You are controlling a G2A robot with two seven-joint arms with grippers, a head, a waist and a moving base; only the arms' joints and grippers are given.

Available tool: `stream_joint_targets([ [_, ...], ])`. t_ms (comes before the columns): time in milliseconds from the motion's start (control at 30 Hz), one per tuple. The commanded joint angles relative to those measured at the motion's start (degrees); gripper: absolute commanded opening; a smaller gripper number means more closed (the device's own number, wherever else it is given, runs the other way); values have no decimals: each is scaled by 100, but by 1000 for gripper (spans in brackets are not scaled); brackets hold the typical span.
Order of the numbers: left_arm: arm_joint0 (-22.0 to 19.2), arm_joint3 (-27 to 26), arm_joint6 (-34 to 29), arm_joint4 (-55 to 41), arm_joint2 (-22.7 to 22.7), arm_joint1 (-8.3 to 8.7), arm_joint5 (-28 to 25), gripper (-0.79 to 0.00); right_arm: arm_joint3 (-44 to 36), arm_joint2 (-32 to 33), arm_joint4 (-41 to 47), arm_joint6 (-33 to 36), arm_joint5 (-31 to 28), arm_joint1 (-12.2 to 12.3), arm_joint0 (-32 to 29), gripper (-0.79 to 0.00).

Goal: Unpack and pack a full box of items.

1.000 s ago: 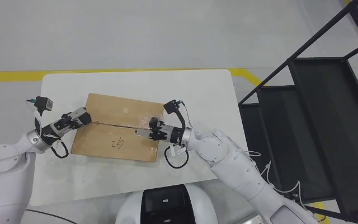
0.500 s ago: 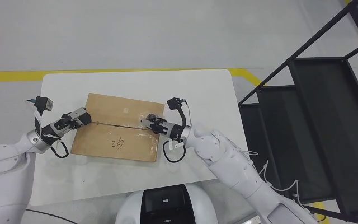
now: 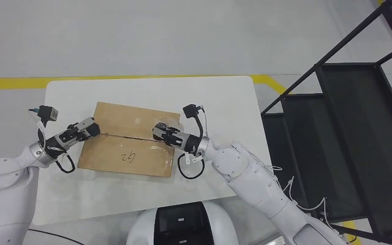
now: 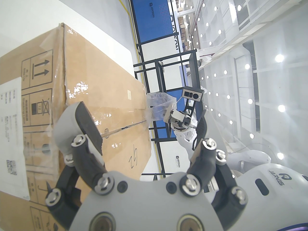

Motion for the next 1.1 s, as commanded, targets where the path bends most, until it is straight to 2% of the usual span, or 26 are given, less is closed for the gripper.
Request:
stream_joint_targets([
  [0,0,0,0,0,0,0,0,0,-31,46,73,40,-33,7,-24,-785],
  [233,140,-204,207,184,49,8,83,0,-92,158,182,142,-92,27,-93,-785],
  [400,154,-231,262,181,68,15,84,0,-33,5,107,183,-19,-6,-34,-785],
  [833,152,-233,303,178,64,45,91,0,696,-865,-79,83,279,-307,631,-785],
  [1067,162,-232,308,144,39,62,85,0,1195,-1093,-156,-46,400,-446,882,-785],
])
